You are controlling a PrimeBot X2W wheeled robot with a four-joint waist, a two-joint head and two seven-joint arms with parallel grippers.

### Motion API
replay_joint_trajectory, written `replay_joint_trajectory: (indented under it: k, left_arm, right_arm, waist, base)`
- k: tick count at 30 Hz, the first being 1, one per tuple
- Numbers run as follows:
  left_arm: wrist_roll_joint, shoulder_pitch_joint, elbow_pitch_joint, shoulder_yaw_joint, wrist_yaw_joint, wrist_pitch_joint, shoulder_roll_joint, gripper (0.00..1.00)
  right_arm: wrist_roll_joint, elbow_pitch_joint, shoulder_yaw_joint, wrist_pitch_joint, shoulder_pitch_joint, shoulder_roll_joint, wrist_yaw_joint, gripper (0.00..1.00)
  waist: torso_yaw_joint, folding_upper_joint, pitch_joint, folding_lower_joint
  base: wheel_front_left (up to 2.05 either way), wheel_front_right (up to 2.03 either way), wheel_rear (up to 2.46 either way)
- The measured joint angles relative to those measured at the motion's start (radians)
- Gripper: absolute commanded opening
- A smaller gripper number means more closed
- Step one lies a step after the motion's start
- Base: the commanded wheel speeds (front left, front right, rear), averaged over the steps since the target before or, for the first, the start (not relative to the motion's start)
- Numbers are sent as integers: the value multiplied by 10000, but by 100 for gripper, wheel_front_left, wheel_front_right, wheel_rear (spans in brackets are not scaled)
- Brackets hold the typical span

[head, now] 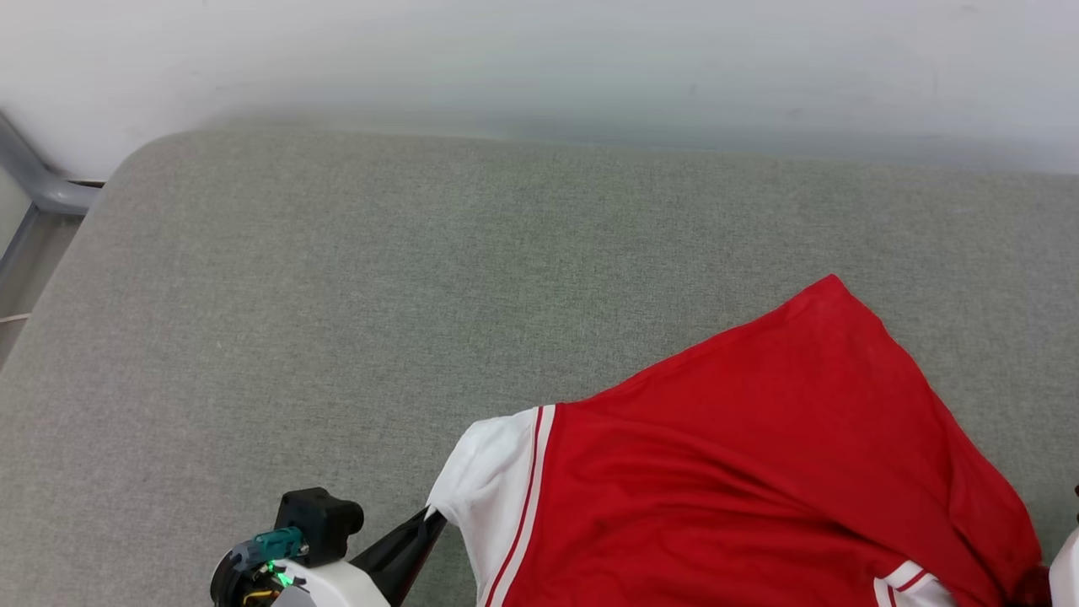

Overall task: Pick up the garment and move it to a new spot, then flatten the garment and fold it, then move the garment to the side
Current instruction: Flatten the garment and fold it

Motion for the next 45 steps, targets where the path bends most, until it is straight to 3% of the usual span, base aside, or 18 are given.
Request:
replay_joint_trajectory:
  k: [6, 12, 15, 24, 32, 44, 45]
  left_arm:
    - [100, -99, -44, -48, -25, -77, 13, 0]
    - [265, -344, -280, -86, -23, -113, 15, 0]
    - [405, -593, -408, -125, -23, -115, -42, 0]
    - [811, -1332, -706, -477, -140, -84, -407, 0]
    - [984, -1750, -846, -702, -217, -102, -685, 0]
    - [1057, -2005, -754, -874, -268, -190, -913, 0]
    - [1057, -2009, -754, -874, -257, -190, -911, 0]
  right_arm:
    - [309, -1072, -44, 550, -412, -773, 0, 100]
    - [554, -3173, -357, 1770, -1404, -1024, 0, 100]
    - [527, -3473, -318, 2295, -2386, -811, 0, 100]
    - [-984, -2222, 132, 3135, -5131, 121, 0, 100]
    - [-2190, -665, 148, 3233, -6148, -12, -2, 100]
    - [-2577, 481, 533, 2801, -6137, -255, -4, 100]
    - [-2554, 512, 614, 2801, -6125, -291, -4, 76]
  waist:
    - [103, 0, 188, 1]
    - [350, 0, 555, 1]
    - [531, 0, 844, 1]
    - [1447, 0, 1840, 2]
    - [2322, 0, 2643, 3]
    - [2924, 0, 3189, 2]
    - [2932, 0, 3197, 1]
  base:
    - [0, 0, 0]
    - [0, 0, 0]
    - [0, 0, 0]
    - [0, 0, 0]
    - [0, 0, 0]
    - [0, 0, 0]
    - [0, 0, 0]
